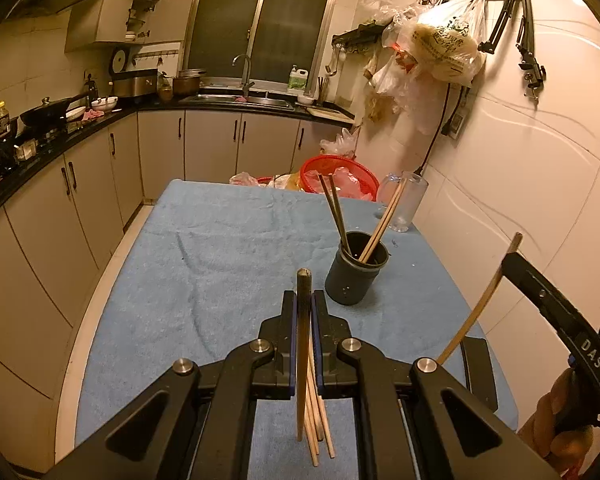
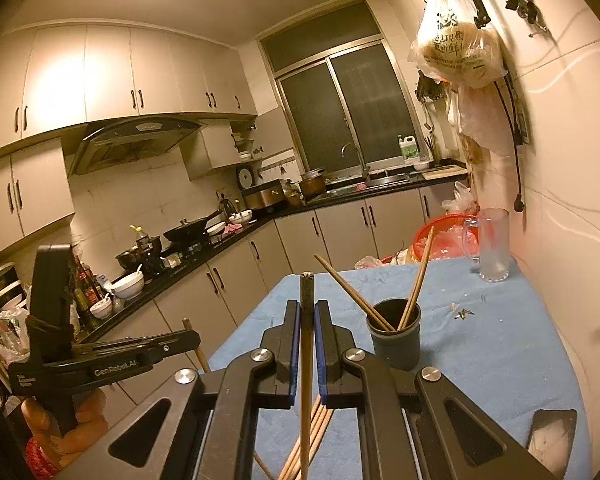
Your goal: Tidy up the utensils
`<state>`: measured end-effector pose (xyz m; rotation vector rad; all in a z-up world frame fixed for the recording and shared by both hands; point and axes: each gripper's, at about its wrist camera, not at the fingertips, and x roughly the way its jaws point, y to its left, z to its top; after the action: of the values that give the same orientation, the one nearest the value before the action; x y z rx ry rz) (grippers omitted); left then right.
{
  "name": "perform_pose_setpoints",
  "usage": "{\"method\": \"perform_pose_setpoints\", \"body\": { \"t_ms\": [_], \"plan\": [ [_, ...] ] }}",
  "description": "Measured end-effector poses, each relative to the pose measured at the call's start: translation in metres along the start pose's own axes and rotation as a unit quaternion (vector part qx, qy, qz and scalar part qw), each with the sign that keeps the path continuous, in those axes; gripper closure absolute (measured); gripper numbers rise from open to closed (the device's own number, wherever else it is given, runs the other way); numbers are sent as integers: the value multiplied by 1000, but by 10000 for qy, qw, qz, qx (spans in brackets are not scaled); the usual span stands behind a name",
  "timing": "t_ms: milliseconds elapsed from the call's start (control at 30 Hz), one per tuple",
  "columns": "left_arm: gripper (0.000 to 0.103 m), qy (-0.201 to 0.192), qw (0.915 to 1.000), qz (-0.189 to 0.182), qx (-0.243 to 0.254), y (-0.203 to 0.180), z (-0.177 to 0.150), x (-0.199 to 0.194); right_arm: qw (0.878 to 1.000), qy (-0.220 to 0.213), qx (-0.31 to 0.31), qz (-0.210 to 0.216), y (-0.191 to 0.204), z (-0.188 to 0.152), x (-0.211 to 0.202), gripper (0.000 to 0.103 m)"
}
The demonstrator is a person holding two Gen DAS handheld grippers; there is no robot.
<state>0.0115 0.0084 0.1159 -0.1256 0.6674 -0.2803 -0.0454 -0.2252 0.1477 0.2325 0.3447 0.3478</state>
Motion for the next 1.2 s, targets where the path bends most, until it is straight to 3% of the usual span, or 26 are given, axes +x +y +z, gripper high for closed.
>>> {"method": "perform_pose_setpoints", "body": {
  "t_ms": [1200],
  "plan": [
    [96,35,9994,215,256,-15,7,9,9999,100,63,-50,-11,3,14,95]
  ]
}}
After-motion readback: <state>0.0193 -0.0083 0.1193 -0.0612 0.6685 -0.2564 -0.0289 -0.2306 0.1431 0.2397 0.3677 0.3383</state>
